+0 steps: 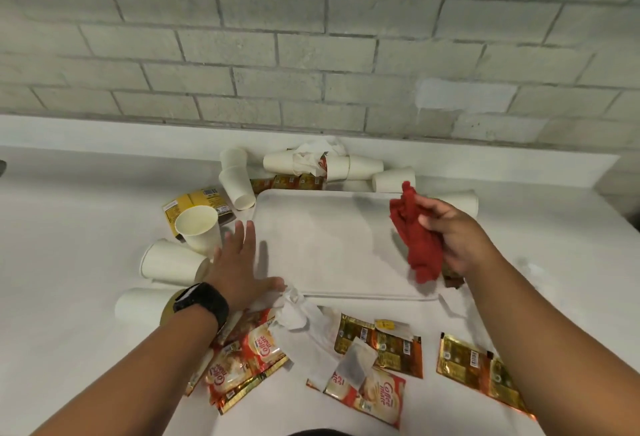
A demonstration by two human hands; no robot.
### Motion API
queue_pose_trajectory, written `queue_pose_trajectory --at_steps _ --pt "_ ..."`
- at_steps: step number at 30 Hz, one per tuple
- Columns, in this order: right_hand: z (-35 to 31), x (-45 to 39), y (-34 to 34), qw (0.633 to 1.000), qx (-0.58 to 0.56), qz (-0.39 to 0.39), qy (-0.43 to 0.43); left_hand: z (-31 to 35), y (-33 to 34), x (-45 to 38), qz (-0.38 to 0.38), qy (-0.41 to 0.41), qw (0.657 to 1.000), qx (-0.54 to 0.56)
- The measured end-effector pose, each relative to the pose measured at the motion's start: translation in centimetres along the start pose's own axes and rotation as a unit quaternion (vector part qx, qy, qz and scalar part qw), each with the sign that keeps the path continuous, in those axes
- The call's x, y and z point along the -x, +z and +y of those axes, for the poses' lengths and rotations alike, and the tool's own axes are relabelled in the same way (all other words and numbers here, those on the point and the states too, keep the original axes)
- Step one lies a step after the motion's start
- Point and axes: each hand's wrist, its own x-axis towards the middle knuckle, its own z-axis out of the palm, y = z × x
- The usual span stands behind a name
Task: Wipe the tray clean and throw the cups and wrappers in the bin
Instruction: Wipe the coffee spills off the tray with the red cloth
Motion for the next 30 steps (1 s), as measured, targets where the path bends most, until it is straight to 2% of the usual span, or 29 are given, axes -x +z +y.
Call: queue_pose_trajectory --at_steps 3,5,7,9,11,14,17,19,22,24,30 --pt "0.5 0.9 2.1 0.983 -0.173 -0.054 0.007 2.5 -1.3 1.8 0.061 0.037 0.994 0.082" --pt "1.1 1.8 4.3 0.963 -0.254 -0.079 0.045 4.7 -2.0 3.4 0.05 0.04 0.984 0.164" --pt "1.6 3.0 6.8 0.954 -0.266 -0.116 0.07 6.5 -2.5 4.9 0.028 0.038 0.97 0.237" --pt "2.1 4.0 9.3 0.955 -0.242 -0.147 0.089 7.6 -2.6 6.3 0.008 0.054 0.968 0.245" --pt "3.1 4.3 11.2 0.956 -0.223 -0.145 0.125 8.1 -2.4 7.4 -0.006 0.071 0.961 0.266" --pt "4.1 4.8 13.6 0.959 -0.188 -0.143 0.154 7.9 -2.5 9.2 -0.003 0.037 0.924 0.38" --pt "4.9 5.4 16.2 0.958 -0.169 -0.174 0.153 6.5 -2.8 10.7 0.084 -0.013 0.871 0.485" --pt "5.4 6.1 17.9 0.957 -0.163 -0.196 0.136 5.2 -3.3 11.7 0.141 -0.035 0.846 0.513" --pt "6.1 7.0 21.5 0.959 -0.135 -0.218 0.124 2.0 -4.3 13.1 0.192 -0.047 0.829 0.523" --pt "6.4 7.3 23.7 0.967 -0.1 -0.208 0.113 -0.4 -5.2 14.1 0.2 -0.042 0.812 0.546" --pt "8.2 7.3 31.6 0.974 0.031 -0.22 0.046 -11.9 -9.2 16.8 0.258 -0.054 0.789 0.554"
